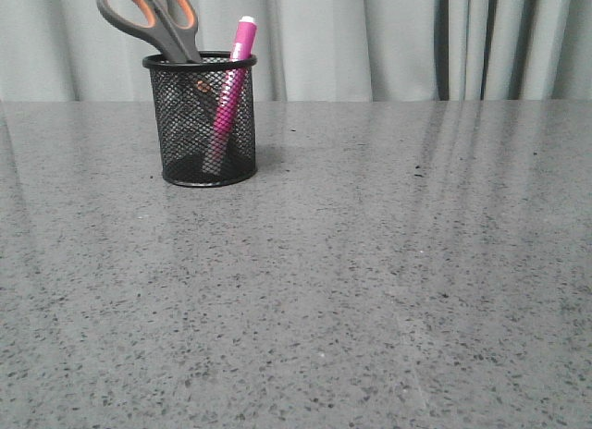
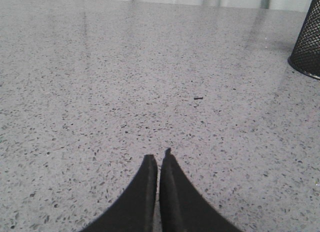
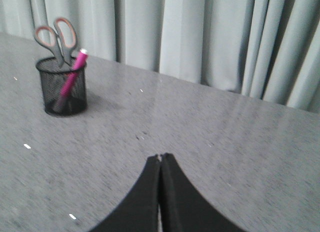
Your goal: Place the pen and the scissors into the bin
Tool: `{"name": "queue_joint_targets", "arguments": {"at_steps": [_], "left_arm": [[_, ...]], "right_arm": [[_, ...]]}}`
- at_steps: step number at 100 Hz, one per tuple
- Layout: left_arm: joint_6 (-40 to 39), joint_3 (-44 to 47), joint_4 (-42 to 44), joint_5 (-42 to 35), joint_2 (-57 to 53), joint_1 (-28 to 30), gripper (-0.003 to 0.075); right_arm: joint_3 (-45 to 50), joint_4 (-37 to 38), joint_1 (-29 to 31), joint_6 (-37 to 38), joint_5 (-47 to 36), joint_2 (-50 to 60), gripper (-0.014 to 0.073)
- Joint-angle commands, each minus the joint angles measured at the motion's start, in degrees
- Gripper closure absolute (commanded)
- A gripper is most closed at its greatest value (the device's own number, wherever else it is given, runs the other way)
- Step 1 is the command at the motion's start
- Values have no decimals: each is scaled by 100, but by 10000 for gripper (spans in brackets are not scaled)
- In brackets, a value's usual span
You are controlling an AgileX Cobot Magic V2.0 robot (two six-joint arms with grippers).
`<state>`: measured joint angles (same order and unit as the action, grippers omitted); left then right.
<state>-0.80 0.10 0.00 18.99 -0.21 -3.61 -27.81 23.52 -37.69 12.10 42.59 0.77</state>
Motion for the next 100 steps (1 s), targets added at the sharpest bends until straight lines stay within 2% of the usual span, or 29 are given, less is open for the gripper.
{"name": "queue_joint_targets", "arguments": {"at_steps": [1,6,12,20,24,31,37,46,50,53,81,100], "left_arm": [[-60,251,0,-308,-177,25,739],[-60,251,0,-308,-177,25,739],[-60,251,0,-308,-177,25,739],[-60,251,0,-308,-177,25,739],[-60,251,0,-308,-177,25,739],[-60,251,0,-308,-177,25,739],[-60,251,0,-308,-177,25,739],[-60,251,0,-308,-177,25,739],[-60,251,0,-308,-177,25,739],[-60,251,0,-308,-177,25,739],[-60,251,0,-308,-177,25,739],[-60,251,0,-308,-177,25,739]], "right_arm": [[49,651,23,19,-30,47,662],[199,731,35,19,-452,47,662],[520,760,137,8,-1335,-24,662],[955,708,569,8,-2244,-205,662],[1225,425,909,8,-2666,-361,662],[1735,-512,1603,-167,-3356,-675,662],[2253,-1305,2163,-690,-4259,-948,662],[2821,-1541,2795,-1112,-5293,-1071,662],[2938,-1541,2968,-1112,-5251,-1013,662],[2914,-1541,3049,-1112,-4797,-919,662],[2925,-1965,3422,-1149,-2694,121,662],[2925,-2009,3501,-1644,-2604,93,662]]}}
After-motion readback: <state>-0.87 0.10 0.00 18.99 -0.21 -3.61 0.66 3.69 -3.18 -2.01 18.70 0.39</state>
